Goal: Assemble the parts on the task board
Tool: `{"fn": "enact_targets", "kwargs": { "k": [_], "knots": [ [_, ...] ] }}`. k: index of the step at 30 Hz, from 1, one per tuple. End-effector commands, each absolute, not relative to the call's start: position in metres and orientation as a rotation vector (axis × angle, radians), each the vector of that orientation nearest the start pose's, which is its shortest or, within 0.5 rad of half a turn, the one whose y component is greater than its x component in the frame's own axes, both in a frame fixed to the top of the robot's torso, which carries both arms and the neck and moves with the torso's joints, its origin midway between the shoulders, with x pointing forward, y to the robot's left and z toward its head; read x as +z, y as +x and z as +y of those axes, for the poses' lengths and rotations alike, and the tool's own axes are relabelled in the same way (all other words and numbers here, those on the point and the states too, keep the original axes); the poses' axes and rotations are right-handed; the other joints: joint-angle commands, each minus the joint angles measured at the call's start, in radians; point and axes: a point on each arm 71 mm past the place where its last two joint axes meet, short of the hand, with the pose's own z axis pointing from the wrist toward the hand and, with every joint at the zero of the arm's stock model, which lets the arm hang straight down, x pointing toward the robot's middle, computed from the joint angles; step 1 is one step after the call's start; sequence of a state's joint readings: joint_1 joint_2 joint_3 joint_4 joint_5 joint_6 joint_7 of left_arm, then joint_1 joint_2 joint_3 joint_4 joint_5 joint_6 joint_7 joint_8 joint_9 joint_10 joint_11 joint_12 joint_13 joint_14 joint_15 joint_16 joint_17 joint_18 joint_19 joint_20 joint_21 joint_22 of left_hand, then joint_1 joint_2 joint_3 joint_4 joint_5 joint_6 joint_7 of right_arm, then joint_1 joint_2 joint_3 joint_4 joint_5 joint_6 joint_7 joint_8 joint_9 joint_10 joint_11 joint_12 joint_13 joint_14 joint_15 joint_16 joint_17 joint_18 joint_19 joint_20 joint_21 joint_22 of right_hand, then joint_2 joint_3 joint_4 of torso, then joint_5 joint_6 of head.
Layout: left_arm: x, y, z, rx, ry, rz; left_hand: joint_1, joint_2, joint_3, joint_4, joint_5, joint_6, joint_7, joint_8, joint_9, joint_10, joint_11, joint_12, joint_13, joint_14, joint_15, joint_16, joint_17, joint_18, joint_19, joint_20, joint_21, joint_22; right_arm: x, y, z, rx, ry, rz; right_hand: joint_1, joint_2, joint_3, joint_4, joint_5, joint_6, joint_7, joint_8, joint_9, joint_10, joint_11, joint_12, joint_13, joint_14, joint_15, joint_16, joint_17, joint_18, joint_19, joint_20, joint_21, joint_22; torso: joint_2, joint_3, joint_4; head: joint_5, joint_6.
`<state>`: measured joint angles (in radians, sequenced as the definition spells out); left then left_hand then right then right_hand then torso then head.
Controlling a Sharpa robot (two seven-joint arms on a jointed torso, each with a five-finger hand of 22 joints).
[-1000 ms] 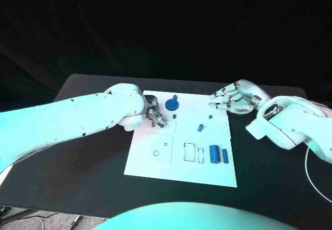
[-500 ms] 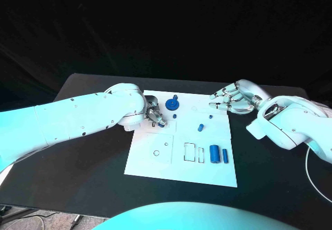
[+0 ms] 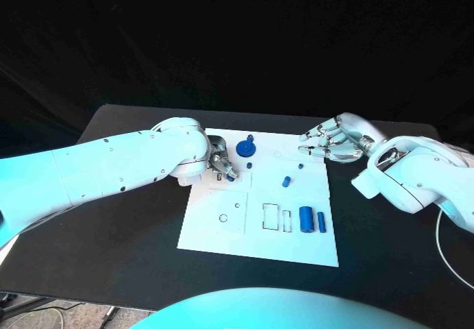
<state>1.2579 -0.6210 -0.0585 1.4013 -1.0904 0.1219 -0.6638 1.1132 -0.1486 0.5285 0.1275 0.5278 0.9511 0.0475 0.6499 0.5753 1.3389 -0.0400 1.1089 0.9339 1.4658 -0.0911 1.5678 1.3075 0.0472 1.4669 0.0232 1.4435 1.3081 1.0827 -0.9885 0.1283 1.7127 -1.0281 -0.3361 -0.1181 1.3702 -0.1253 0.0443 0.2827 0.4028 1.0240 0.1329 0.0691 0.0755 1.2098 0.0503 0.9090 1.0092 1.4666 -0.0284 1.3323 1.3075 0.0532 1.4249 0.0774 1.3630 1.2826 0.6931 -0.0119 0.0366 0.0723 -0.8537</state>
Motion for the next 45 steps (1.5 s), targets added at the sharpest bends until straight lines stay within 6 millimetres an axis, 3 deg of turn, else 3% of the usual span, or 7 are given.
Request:
{"fn": "enact_targets", "kwargs": {
  "k": [1, 14, 22, 26, 28, 31, 45],
  "knots": [
    [-0.218, 0.499, 0.145, -0.291, -0.104, 2.373, -0.017, 0.002, 0.084, -0.095, -0.004, 0.024, -0.026, 0.0, -0.004, 0.017, -0.007, 0.005, 0.005, 0.105, -0.006, 0.003, 0.263, -0.011, 0.041, -0.008, 0.001, 0.148, -0.165, 0.452, -0.222, 0.92, 0.33, 1.725, 0.005, 0.009, -0.005, -0.003, 0.006, 0.003, 0.002, 0.002, 0.001, -0.004, -0.002, -0.005, -0.001, 0.044, 0.001, -0.002, 0.018, 0.015, -0.009, 0.001, -0.007, -0.001, 0.001, -0.0004, -0.0009, 0.001, -0.001],
    [-0.22, 0.5, 0.142, -0.278, -0.083, 2.387, -0.052, 0.014, 0.009, -0.069, -0.004, 0.043, -0.034, -0.007, -0.01, 0.026, -0.013, 0.013, 0.023, 0.105, -0.011, 0.003, 0.263, -0.012, 0.043, -0.013, 0.002, 0.151, -0.165, 0.452, -0.221, 0.923, 0.328, 1.725, 0.003, 0.009, -0.007, -0.002, 0.003, 0.003, 0.002, 0.002, 0.001, -0.005, -0.002, -0.006, -0.003, 0.045, 0.001, -0.003, 0.018, 0.015, -0.009, 0.001, -0.008, -0.002, 0.0, -0.0008, 0.0003, -0.002, -0.001],
    [-0.22, 0.501, 0.143, -0.276, -0.091, 2.381, -0.109, 0.015, -0.106, -0.013, -0.007, 0.063, -0.039, -0.016, -0.021, 0.03, -0.016, 0.018, 0.033, 0.105, -0.014, 0.003, 0.263, -0.013, 0.046, -0.015, 0.005, 0.156, -0.165, 0.452, -0.221, 0.925, 0.327, 1.723, -0.009, 0.011, -0.023, 0.002, -0.037, 0.003, 0.002, 0.002, 0.001, -0.005, -0.001, -0.006, -0.007, 0.045, 0.002, -0.008, 0.016, 0.016, -0.009, 0.001, -0.012, -0.005, 0.001, -0.0007, 0.0007, -0.003, -0.001],
    [-0.219, 0.502, 0.144, -0.276, -0.099, 2.375, -0.118, 0.02, -0.171, 0.01, -0.09, 0.07, -0.038, -0.022, -0.027, 0.03, -0.016, 0.018, 0.036, 0.105, -0.014, 0.003, 0.263, -0.013, 0.047, -0.017, 0.006, 0.157, -0.165, 0.452, -0.222, 0.925, 0.327, 1.723, -0.019, 0.016, -0.04, 0.003, -0.081, 0.002, 0.002, 0.002, 0.001, -0.005, -0.001, -0.003, -0.009, 0.045, 0.002, -0.01, 0.015, 0.016, -0.009, 0.002, -0.015, -0.007, 0.0, -0.0009, 0.0002, -0.003, 0.0],
    [-0.219, 0.502, 0.144, -0.275, -0.102, 2.372, -0.122, 0.028, -0.203, 0.027, -0.176, 0.075, -0.038, -0.026, -0.03, 0.032, -0.016, 0.02, 0.04, 0.105, -0.014, 0.003, 0.263, -0.014, 0.048, -0.017, 0.008, 0.16, -0.165, 0.452, -0.222, 0.925, 0.326, 1.723, -0.024, 0.019, -0.049, 0.003, -0.103, 0.002, 0.002, 0.003, 0.001, -0.005, 0.0, -0.001, -0.01, 0.046, 0.002, -0.011, 0.016, 0.016, -0.008, 0.002, -0.015, -0.007, 0.0, -0.001, 0.0002, -0.003, 0.001],
    [-0.219, 0.502, 0.145, -0.276, -0.105, 2.368, -0.118, 0.033, -0.231, 0.041, -0.216, 0.078, -0.037, -0.029, -0.033, 0.033, -0.015, 0.021, 0.043, 0.105, -0.014, 0.003, 0.263, -0.015, 0.05, -0.017, 0.009, 0.162, -0.165, 0.452, -0.222, 0.925, 0.327, 1.723, -0.026, 0.02, -0.054, 0.003, -0.112, 0.002, 0.002, 0.003, 0.001, -0.005, 0.0, 0.0, -0.01, 0.046, 0.002, -0.011, 0.016, 0.016, -0.008, 0.002, -0.016, -0.007, 0.0, -0.0012, 0.0006, -0.003, 0.0],
    [-0.207, 0.499, 0.149, -0.318, -0.135, 2.328, -0.105, 0.04, -0.333, 0.097, -0.302, 0.087, -0.038, -0.033, -0.04, 0.036, -0.015, 0.024, 0.053, 0.105, -0.014, 0.003, 0.263, -0.015, 0.051, -0.017, 0.009, 0.164, -0.167, 0.453, -0.223, 0.923, 0.331, 1.724, -0.026, 0.021, -0.055, 0.002, -0.113, 0.002, 0.002, 0.003, 0.001, -0.007, 0.0, -0.003, -0.013, 0.045, 0.003, -0.016, 0.012, 0.017, -0.011, 0.002, -0.02, -0.013, -0.001, -0.0007, -0.0002, -0.003, 0.009]
  ]
}}
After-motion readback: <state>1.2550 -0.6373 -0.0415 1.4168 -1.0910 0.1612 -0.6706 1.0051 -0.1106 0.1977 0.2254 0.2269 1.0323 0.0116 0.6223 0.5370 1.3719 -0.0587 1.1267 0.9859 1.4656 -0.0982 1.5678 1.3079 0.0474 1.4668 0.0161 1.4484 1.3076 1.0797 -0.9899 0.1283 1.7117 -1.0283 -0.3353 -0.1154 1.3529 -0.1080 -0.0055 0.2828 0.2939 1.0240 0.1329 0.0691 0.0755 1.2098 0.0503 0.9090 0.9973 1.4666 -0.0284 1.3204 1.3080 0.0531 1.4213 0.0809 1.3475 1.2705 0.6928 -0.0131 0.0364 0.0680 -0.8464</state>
